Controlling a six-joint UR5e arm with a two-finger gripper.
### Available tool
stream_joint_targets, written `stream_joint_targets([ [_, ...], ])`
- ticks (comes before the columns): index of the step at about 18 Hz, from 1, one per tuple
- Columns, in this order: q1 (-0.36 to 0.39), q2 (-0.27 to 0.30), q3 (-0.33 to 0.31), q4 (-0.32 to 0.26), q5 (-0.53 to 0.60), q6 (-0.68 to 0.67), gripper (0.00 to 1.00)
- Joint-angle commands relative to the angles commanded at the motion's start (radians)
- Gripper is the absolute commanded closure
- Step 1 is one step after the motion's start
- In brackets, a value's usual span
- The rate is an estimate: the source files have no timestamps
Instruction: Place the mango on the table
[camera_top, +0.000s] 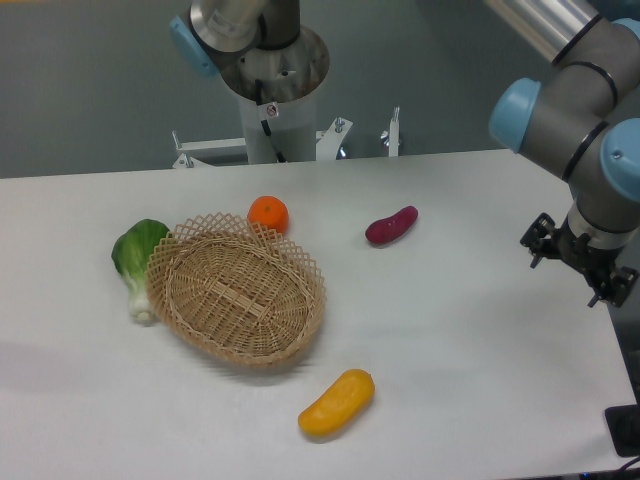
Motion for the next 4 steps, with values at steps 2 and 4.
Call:
stream_joint_targets([
  [2, 0.000, -0.002, -0.005, 0.000, -0.002, -0.002, 0.00],
  [4, 0.000, -0.002, -0.006, 0.000, -0.003, -0.002, 0.00],
])
